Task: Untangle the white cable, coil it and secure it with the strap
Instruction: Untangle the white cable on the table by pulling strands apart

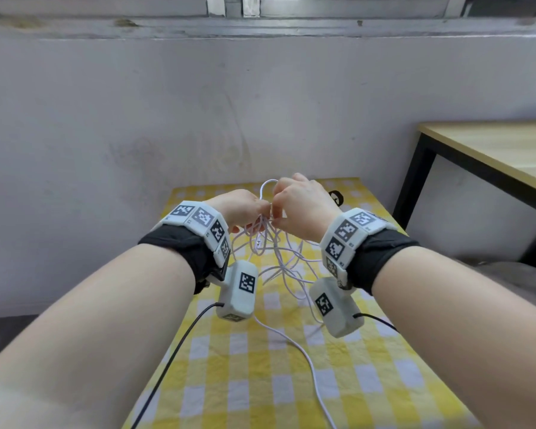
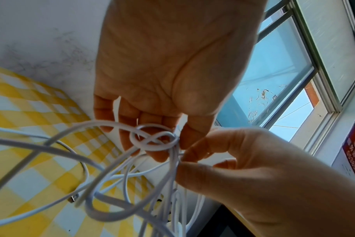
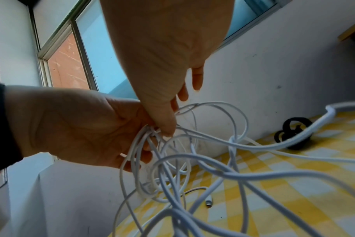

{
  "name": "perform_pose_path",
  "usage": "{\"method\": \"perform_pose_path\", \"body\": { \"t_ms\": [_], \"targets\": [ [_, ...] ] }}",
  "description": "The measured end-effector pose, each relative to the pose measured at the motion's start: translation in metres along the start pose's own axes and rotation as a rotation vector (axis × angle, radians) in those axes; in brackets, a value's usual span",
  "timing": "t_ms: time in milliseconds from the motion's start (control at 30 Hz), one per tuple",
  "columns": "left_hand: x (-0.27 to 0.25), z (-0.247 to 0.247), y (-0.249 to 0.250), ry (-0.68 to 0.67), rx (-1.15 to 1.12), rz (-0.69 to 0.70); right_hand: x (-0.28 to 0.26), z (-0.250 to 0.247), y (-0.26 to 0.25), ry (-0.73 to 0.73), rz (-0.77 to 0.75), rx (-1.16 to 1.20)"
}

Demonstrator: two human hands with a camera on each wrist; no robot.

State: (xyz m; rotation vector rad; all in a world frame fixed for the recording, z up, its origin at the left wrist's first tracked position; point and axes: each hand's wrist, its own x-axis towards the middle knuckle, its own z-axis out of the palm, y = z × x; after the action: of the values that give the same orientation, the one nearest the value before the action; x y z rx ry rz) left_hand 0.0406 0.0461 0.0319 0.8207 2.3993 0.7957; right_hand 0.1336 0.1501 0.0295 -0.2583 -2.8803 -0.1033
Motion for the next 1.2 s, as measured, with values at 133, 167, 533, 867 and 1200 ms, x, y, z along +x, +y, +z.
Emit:
{"method": "perform_pose_path", "body": {
  "t_ms": [133,167,533,867,1200],
  "targets": [
    [-0.001,-0.005,-0.005,0.065,0.101,-0.031,-0.002,-0.001,0.017,0.002,0.231,-0.093],
    [-0.002,-0.007,-0.008,0.076,0.122,-0.043,-0.003,-0.003,0.025,0.01,0.334,-0.113],
    [0.004,-0.002,-0.007,0.061,-0.064,-0.086,-0.009,-0.003,0.036,0.101,0.273,0.053],
    [0.003,0.005,0.001,0.039,-0.257,-0.072,-0.007,-0.002,0.005,0.084,-0.054,0.022],
    [-0.001,-0.004,0.003,0.137,-0.103,-0.06,-0.007,0.0,0.029,0.077,0.206,-0.117]
  ]
}}
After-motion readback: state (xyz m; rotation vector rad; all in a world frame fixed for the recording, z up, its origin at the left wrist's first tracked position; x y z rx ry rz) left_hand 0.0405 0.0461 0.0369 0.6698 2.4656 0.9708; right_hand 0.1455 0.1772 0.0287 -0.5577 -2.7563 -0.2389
